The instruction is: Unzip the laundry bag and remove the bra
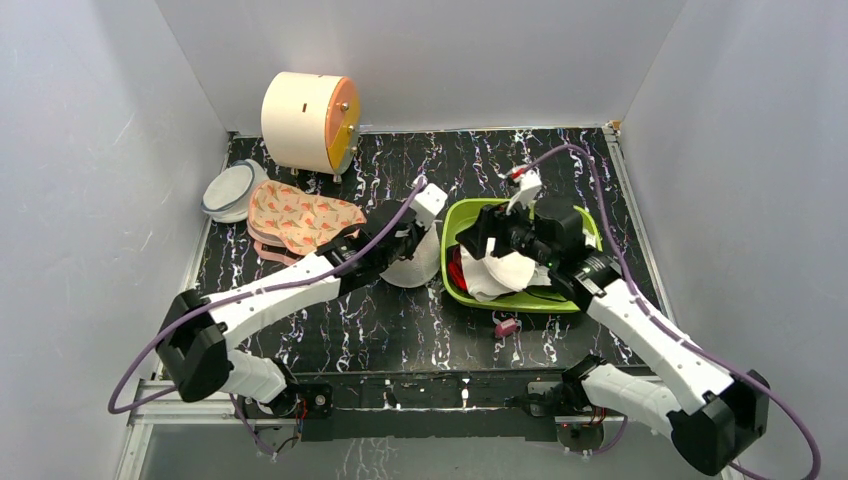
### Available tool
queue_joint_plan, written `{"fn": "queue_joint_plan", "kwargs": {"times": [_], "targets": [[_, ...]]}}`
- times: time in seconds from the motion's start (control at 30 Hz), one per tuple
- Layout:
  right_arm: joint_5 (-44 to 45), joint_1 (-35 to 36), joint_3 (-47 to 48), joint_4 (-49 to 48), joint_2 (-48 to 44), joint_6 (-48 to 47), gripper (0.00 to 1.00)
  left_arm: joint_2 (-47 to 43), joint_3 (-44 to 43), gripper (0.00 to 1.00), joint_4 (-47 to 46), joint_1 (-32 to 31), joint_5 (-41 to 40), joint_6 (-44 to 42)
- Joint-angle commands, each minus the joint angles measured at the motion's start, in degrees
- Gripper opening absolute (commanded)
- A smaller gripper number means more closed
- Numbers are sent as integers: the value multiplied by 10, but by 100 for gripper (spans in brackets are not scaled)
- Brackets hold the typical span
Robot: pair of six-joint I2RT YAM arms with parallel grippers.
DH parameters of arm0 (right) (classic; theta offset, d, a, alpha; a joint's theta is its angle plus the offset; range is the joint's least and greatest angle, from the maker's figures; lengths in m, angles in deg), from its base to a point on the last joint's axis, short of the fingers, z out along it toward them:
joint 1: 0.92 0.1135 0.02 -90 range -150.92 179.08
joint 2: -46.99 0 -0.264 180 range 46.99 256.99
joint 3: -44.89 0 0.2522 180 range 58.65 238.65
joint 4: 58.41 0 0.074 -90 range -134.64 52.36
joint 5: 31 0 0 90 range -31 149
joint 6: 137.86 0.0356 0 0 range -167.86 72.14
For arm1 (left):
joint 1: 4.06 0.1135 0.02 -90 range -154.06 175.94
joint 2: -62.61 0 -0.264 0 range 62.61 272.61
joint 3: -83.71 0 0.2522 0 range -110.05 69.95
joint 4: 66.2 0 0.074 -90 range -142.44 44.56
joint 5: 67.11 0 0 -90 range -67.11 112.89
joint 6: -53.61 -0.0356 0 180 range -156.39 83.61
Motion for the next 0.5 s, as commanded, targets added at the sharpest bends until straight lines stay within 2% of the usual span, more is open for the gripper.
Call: {"fn": "queue_joint_plan", "kwargs": {"times": [0.0,0.07,0.13,0.2,0.33,0.47], "targets": [[-90,4,29,-59,49,-21,57,-40,7,10,-15,-1,2,17],[-92,7,40,-67,73,-18,46,-43,6,5,-8,-1,6,19],[-100,11,48,-85,95,-8,31,-48,8,3,-4,-1,8,21],[-113,18,49,-108,111,6,23,-56,16,2,-7,-1,12,21],[-115,35,41,-166,130,25,21,-60,22,0,-10,-1,21,29],[-85,53,53,-185,169,28,22,-53,15,0,-3,-1,37,43]]}}
